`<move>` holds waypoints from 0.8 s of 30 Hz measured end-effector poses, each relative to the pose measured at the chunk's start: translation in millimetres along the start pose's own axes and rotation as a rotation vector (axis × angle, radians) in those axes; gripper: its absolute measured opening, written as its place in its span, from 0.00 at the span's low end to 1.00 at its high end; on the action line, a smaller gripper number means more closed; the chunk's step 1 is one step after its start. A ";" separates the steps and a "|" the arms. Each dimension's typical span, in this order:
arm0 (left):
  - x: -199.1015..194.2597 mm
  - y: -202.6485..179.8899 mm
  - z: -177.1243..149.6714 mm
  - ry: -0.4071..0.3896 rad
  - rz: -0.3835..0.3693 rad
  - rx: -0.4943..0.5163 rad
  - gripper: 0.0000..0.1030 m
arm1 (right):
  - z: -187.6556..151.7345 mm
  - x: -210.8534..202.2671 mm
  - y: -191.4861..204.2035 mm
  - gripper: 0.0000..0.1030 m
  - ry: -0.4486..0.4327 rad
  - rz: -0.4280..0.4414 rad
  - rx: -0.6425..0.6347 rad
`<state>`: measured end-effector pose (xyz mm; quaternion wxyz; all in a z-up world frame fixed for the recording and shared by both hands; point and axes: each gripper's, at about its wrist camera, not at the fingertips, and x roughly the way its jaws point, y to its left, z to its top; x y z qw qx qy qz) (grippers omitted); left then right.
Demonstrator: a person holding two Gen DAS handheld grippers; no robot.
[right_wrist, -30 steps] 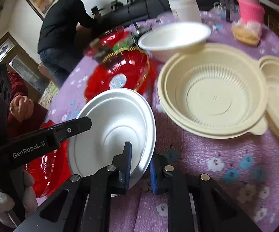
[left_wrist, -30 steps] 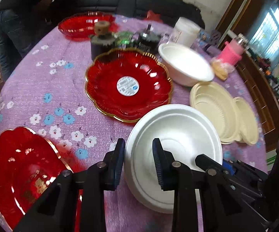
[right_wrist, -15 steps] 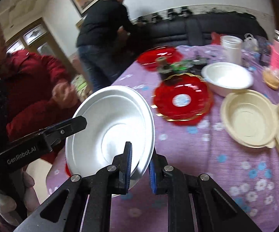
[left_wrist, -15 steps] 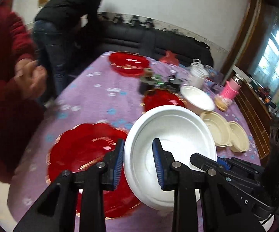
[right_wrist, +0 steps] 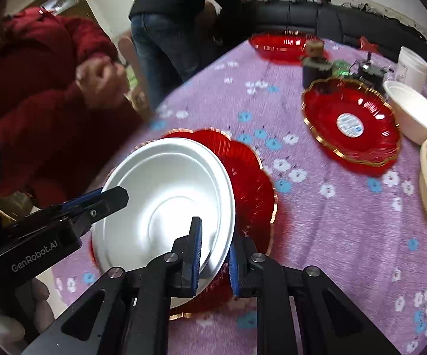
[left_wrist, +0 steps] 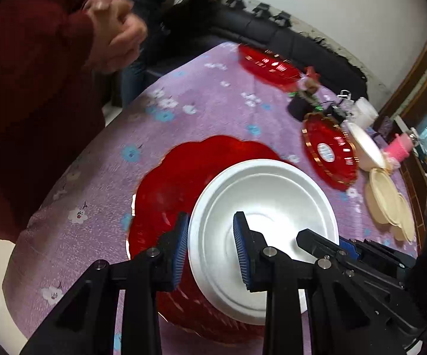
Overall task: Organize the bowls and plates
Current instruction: 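Carry the white bowl onto the red plate and lower it, then open the right gripper and move it to the cream plastic bowls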
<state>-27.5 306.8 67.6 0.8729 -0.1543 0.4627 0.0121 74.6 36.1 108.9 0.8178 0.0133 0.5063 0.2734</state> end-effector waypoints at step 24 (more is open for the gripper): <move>-86.4 -19.6 -25.2 -0.269 0.025 0.030 0.68 | -14.0 -15.7 7.9 0.36 -0.138 -0.056 -0.051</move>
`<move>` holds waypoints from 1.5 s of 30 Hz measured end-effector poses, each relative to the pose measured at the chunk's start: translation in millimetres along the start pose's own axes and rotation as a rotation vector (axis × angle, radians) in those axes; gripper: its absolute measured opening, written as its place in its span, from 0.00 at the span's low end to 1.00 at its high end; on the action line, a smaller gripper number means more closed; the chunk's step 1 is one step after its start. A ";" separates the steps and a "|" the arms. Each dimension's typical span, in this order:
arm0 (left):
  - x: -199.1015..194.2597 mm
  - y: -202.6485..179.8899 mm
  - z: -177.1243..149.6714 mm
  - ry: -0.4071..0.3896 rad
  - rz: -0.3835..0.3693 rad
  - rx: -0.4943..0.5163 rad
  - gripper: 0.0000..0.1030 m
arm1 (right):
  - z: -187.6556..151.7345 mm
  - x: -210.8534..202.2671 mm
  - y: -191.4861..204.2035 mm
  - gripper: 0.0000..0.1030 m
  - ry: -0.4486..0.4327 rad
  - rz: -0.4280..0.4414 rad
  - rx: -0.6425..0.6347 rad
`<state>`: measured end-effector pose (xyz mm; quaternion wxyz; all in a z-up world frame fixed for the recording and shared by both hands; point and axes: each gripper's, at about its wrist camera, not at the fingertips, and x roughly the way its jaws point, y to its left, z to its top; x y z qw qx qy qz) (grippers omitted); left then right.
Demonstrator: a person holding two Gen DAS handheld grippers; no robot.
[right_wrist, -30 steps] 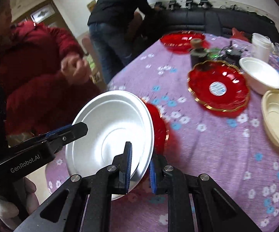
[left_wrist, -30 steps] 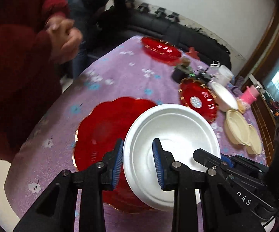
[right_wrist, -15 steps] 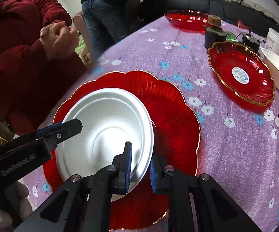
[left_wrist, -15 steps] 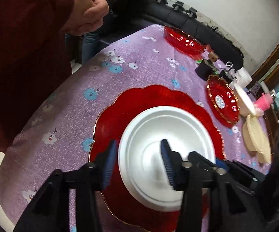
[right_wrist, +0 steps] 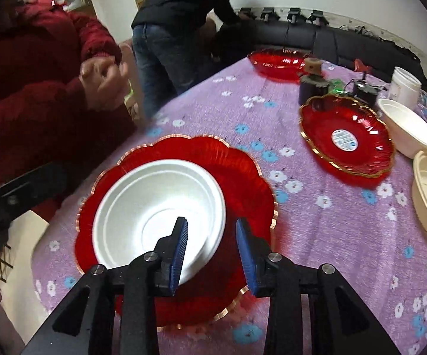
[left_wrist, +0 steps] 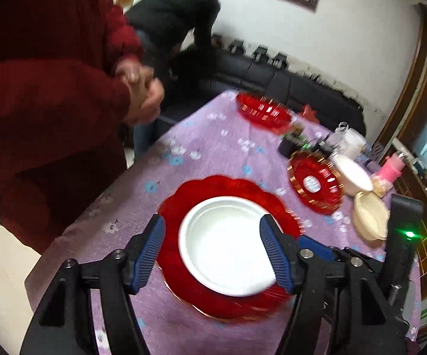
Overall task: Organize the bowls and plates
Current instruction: 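Open the right gripper and move it to the cream plastic bowls, then grasp the rim of a cream plastic bowl with the right gripper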
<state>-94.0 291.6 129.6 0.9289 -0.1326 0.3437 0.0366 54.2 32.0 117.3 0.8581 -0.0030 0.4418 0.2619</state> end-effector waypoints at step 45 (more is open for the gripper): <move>14.9 -150.9 -81.7 0.197 -0.243 0.175 0.84 | -79.9 -95.4 -295.7 0.14 -0.013 0.118 0.747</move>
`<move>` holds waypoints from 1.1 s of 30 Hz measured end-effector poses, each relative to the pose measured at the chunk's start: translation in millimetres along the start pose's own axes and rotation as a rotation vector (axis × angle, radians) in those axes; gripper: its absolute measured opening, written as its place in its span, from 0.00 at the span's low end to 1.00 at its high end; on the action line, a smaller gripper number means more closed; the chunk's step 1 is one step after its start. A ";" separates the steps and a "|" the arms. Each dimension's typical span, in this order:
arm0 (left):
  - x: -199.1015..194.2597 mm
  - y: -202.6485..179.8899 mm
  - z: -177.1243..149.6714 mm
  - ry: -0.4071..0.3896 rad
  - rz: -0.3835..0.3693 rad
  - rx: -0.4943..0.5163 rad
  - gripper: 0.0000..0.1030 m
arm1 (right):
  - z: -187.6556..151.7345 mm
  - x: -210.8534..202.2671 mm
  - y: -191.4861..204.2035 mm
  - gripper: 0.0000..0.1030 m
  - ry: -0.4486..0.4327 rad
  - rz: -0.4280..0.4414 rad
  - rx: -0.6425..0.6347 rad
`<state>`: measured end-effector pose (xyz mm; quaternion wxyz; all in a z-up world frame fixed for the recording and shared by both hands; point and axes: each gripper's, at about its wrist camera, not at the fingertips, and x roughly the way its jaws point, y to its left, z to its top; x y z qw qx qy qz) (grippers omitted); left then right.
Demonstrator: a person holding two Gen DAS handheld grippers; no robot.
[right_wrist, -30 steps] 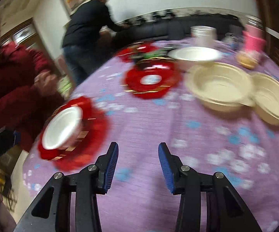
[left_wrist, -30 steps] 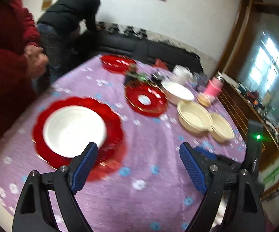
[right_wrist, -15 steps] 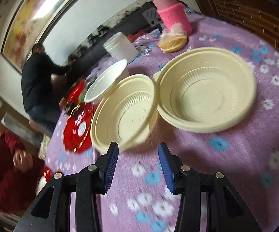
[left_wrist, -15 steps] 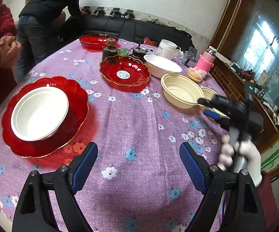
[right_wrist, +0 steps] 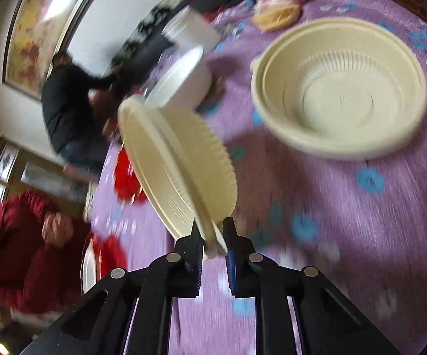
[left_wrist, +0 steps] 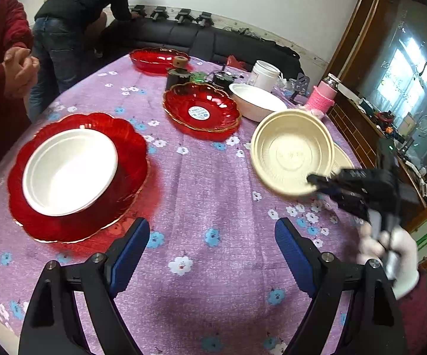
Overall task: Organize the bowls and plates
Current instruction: 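Grasp the rim of a cream plastic bowl with the right gripper, then carry the cream bowl over the white bowl and lower it inside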
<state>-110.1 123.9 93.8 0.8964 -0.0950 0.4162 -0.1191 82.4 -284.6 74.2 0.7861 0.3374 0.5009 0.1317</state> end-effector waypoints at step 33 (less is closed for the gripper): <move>136.1 -61.7 22.8 0.252 0.026 0.116 0.69 | -56.4 -20.6 5.5 0.29 0.074 -0.117 -0.232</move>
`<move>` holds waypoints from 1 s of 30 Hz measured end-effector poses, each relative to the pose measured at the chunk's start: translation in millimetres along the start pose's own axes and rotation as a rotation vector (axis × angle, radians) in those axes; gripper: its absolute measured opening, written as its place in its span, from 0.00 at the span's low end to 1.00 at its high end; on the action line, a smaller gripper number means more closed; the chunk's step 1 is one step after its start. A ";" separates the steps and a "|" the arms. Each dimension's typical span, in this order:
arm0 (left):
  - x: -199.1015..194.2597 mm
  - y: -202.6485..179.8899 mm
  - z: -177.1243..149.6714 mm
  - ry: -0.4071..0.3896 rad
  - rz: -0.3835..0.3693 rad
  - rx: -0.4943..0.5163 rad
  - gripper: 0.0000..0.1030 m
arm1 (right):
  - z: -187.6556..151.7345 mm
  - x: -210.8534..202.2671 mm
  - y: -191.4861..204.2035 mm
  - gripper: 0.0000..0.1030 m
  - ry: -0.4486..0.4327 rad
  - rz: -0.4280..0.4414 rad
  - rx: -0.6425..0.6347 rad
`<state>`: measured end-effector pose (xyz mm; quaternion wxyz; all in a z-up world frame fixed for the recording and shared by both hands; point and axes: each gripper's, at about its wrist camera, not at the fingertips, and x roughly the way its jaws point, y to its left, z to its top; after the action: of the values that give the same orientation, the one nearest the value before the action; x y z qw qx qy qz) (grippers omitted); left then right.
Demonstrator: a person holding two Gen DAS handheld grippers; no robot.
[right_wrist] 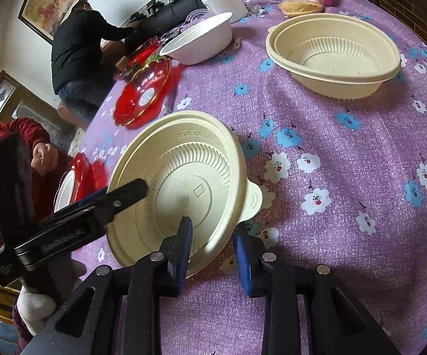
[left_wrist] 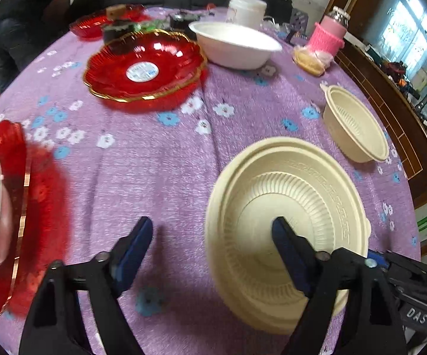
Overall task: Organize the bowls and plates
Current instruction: 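Carry the cream bowl over the white bowl and lower it inside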
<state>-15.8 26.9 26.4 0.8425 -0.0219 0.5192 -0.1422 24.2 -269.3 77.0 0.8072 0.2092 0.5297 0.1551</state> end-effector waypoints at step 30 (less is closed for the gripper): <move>-148.0 140.7 -17.9 -0.283 0.101 -0.164 0.23 | 8.9 17.7 194.3 0.25 -0.088 0.037 -0.381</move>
<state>-63.3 202.6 120.7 0.9087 -0.0842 0.4056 -0.0524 33.7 -94.6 163.6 0.8517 0.0690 0.4508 0.2581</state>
